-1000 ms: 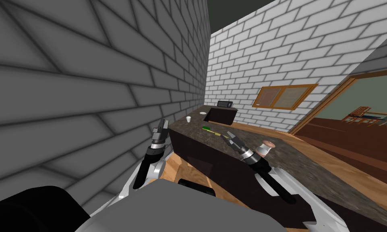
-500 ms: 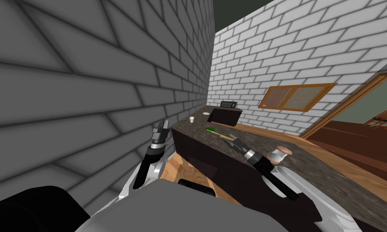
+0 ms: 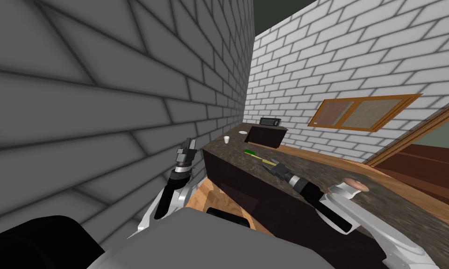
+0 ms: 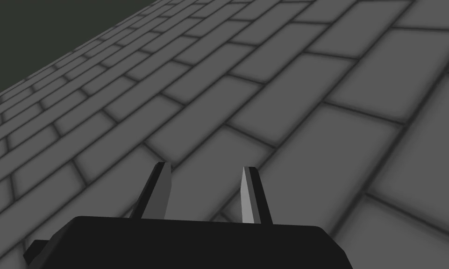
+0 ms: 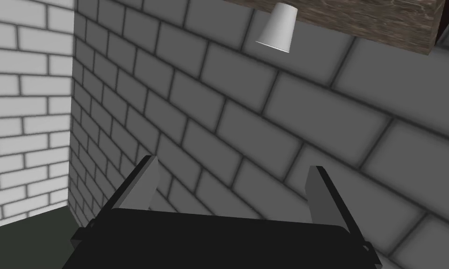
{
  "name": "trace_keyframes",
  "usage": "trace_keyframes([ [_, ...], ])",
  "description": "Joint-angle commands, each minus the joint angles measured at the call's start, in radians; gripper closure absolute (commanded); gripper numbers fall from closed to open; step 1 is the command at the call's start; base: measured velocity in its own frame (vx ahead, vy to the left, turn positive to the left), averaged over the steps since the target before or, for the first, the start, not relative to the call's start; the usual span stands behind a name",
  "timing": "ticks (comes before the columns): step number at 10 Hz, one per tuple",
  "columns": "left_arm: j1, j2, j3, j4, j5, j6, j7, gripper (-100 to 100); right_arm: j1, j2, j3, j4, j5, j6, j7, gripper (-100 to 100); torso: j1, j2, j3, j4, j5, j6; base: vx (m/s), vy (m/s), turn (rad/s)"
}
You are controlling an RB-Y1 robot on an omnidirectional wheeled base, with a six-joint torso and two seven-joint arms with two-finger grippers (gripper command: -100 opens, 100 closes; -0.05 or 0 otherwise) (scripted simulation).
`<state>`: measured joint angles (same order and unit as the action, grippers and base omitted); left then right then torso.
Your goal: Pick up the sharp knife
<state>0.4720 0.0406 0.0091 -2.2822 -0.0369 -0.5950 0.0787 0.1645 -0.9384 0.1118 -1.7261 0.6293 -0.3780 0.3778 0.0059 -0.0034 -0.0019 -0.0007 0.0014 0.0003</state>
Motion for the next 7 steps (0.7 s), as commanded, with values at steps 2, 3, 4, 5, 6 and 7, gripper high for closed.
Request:
trace_keyframes([
  [2,0.000,0.000,0.000,0.000,0.000,0.000,0.000,0,0.005,-0.057,0.008,0.075,0.036,0.017,0.037,-100,-0.001,0.001,0.000,0.000,0.000,0.000,0.051,0.094,0.092],
  [3,0.000,0.000,0.000,0.000,0.000,0.000,0.000,0,0.005,-0.062,0.008,0.075,0.036,0.017,0.037,-100,0.000,0.001,0.000,0.000,0.000,0.000,0.055,0.071,0.038],
  [4,0.000,0.000,0.000,0.000,0.000,0.000,0.000,0,0.008,-0.102,0.019,0.118,0.058,0.035,0.057,-100,-0.001,0.001,0.000,0.000,0.000,0.001,0.065,0.100,0.081],
  [5,0.000,0.000,0.000,0.000,0.000,0.000,0.000,0,0.008,-0.102,0.019,0.118,0.058,0.035,0.057,-100,0.000,0.000,0.000,0.000,0.000,0.000,0.061,0.103,0.052],
  [6,0.000,0.000,0.000,0.000,0.000,0.000,0.000,0,0.013,-0.142,0.029,0.158,0.078,0.053,0.078,-100,0.000,0.000,0.000,0.000,0.000,0.000,0.089,0.121,0.110],
  [7,0.000,0.000,0.000,0.000,0.000,0.000,0.000,0,0.013,-0.142,0.029,0.161,0.078,0.053,0.078,-100,0.002,-0.001,-0.001,0.000,0.000,0.000,0.072,0.092,0.041],
])
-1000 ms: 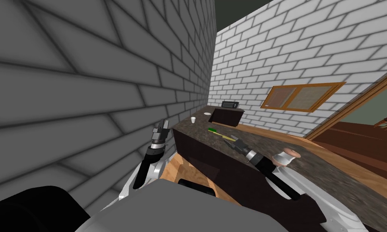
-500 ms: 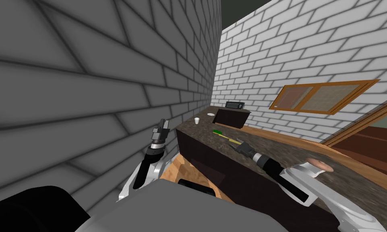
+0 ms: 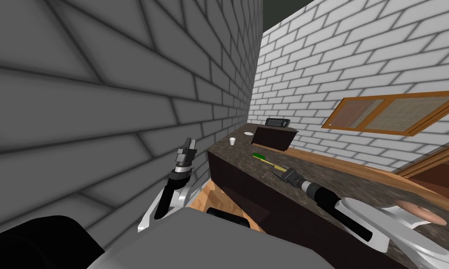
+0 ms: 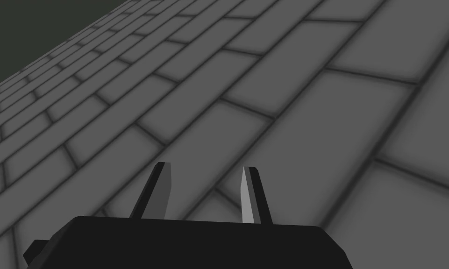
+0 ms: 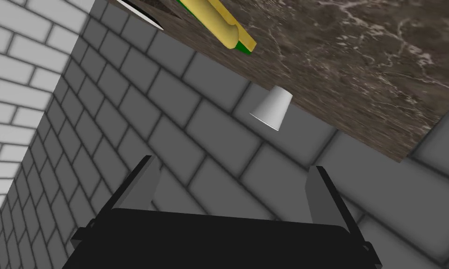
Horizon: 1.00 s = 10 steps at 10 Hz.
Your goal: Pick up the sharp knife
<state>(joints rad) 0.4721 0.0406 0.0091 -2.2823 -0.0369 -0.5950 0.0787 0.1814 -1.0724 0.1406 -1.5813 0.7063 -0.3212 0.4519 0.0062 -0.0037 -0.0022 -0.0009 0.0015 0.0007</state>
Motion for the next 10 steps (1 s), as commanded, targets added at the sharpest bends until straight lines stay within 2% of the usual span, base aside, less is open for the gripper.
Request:
trace_keyframes([
  [1,0.000,0.000,0.000,0.000,0.000,0.000,0.000,0,0.002,-0.045,0.011,0.050,0.020,0.015,0.023,-100,0.000,0.000,0.000,0.000,0.000,0.000,0.061,0.114,0.092],
  [2,0.000,0.000,0.000,0.000,0.000,0.000,0.000,0,0.002,-0.045,0.011,0.058,0.020,0.015,0.023,-100,0.001,0.001,0.000,0.000,0.000,0.000,0.062,0.087,0.033],
  [4,0.000,0.000,0.000,0.000,0.000,0.000,0.000,0,0.017,-0.106,0.031,0.127,0.051,0.053,0.062,-100,-0.001,0.001,0.001,0.000,0.000,0.000,0.088,0.099,0.111],
  [5,0.000,0.000,0.000,0.000,0.000,0.000,0.000,0,0.017,-0.114,0.031,0.140,0.051,0.053,0.062,-100,0.001,-0.002,-0.001,0.000,0.000,-0.001,0.125,0.111,0.043],
  [6,0.000,0.000,0.000,0.000,0.000,0.000,0.000,0,0.026,-0.145,0.041,0.170,0.064,0.072,0.081,-100,0.001,-0.003,-0.002,-0.001,0.000,0.000,0.134,0.147,0.056],
  [8,0.000,0.000,0.000,0.000,0.000,0.000,0.000,0,0.045,-0.199,0.060,0.250,0.085,0.108,0.115,-100,0.004,-0.005,-0.003,-0.001,0.001,0.000,0.163,0.159,0.121],
  [9,0.000,0.000,0.000,0.000,0.000,0.000,0.000,0,0.045,-0.199,0.060,0.253,0.085,0.108,0.115,-100,0.004,-0.006,-0.003,-0.001,0.001,0.000,0.101,0.099,0.017],
  [10,0.000,0.000,0.000,0.000,0.000,0.000,0.000,0,0.057,-0.221,0.069,0.287,0.093,0.124,0.131,-100,0.001,-0.002,-0.001,-0.001,0.001,0.000,0.080,0.084,0.069],
])
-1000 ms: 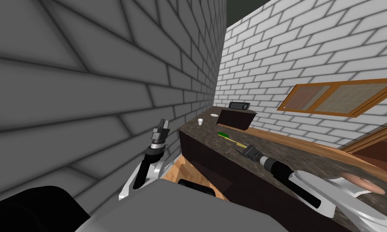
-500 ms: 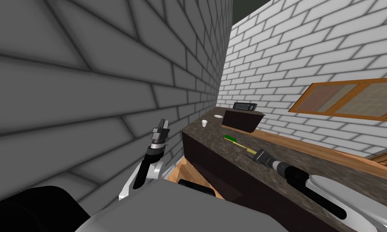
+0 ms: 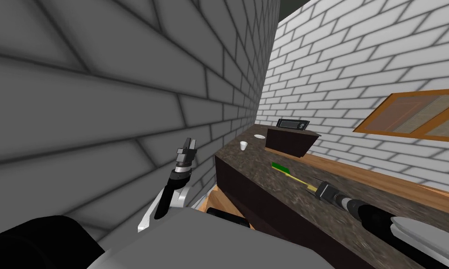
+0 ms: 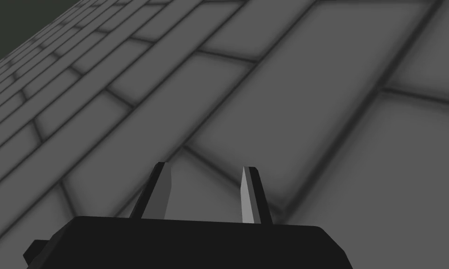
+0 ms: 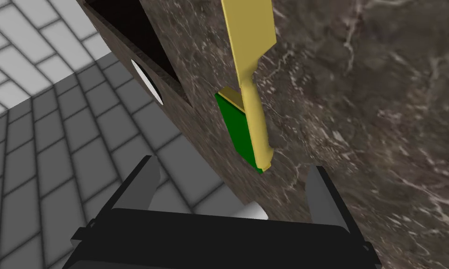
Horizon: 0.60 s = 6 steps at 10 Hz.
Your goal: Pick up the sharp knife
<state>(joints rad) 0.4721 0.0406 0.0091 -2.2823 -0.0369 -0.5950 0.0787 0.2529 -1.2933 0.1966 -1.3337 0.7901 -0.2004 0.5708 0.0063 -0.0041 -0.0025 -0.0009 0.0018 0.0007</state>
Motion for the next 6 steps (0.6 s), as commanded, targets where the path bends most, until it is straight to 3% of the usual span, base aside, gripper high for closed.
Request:
trace_keyframes([
  [1,0.000,0.000,0.000,0.000,0.000,0.000,0.000,0,-0.015,0.000,0.013,0.039,0.009,0.004,0.012,-100,0.000,0.000,0.000,0.000,0.000,0.000,0.062,0.063,0.026],
  [5,0.000,0.000,0.000,0.000,0.000,0.000,0.000,0,0.034,-0.057,0.054,0.149,0.028,0.058,0.065,-100,0.000,0.000,0.000,0.000,0.000,0.000,0.105,0.096,0.064],
  [6,0.000,0.000,0.000,0.000,0.000,0.000,0.000,0,0.034,-0.057,0.054,0.149,0.028,0.058,0.065,-100,0.001,-0.002,-0.001,0.000,0.000,0.000,0.112,0.087,0.021],
])
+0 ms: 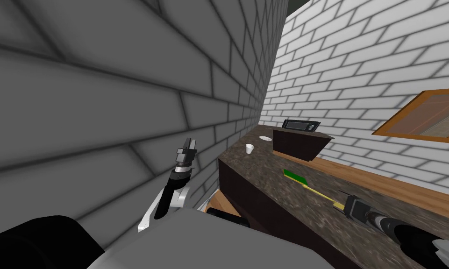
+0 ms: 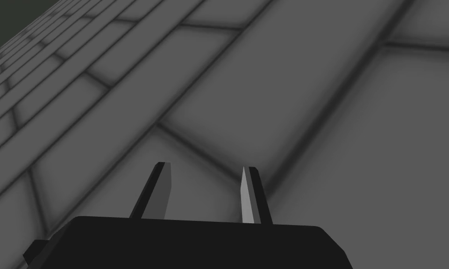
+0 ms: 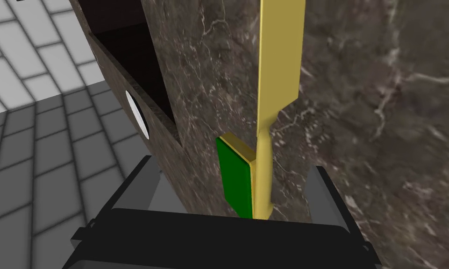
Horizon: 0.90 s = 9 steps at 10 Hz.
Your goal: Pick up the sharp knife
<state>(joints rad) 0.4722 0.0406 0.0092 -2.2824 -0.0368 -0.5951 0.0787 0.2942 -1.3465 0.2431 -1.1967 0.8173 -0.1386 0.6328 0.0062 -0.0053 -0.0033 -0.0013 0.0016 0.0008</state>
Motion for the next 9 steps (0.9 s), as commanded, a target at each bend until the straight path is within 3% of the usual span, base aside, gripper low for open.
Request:
trace_keyframes([
  [1,0.000,0.000,0.000,0.000,0.000,0.000,0.000,0,0.005,-0.010,0.017,0.031,0.003,0.005,0.012,-100,0.000,0.000,0.000,0.000,0.000,0.000,0.082,0.073,0.040],
  [4,0.000,0.000,0.000,0.000,0.000,0.000,0.000,0,0.040,-0.010,0.049,0.071,0.005,0.022,0.032,-100,-0.002,0.001,0.001,0.000,-0.001,0.000,0.075,0.063,0.006],
  [5,0.000,0.000,0.000,0.000,0.000,0.000,0.000,0,0.034,-0.006,0.035,0.075,0.007,0.008,0.039,-100,-0.002,0.005,0.003,0.001,0.000,0.000,0.012,0.021,-0.004],
  [6,0.000,0.000,0.000,0.000,0.000,0.000,0.000,0,0.036,-0.008,0.037,0.074,0.006,0.011,0.037,0,-0.004,0.006,0.004,0.002,-0.001,0.000,0.000,0.000,0.000],
  [7,0.000,0.000,0.000,0.000,0.000,0.000,0.000,0,0.032,0.021,0.044,0.084,0.013,0.027,0.046,-100,-0.005,0.007,0.004,0.002,-0.001,0.000,-0.006,-0.010,0.032],
  [8,0.000,0.000,0.000,0.000,0.000,0.000,0.000,0,0.034,0.012,0.034,0.085,0.011,0.013,0.045,-100,-0.006,0.008,0.005,0.002,-0.002,0.000,-0.005,-0.005,0.010],
  [9,0.000,0.000,0.000,0.000,0.000,0.000,0.000,0,0.034,0.015,0.034,0.086,0.011,0.014,0.048,100,-0.006,0.008,0.005,0.002,-0.001,0.000,0.000,0.000,0.000],
])
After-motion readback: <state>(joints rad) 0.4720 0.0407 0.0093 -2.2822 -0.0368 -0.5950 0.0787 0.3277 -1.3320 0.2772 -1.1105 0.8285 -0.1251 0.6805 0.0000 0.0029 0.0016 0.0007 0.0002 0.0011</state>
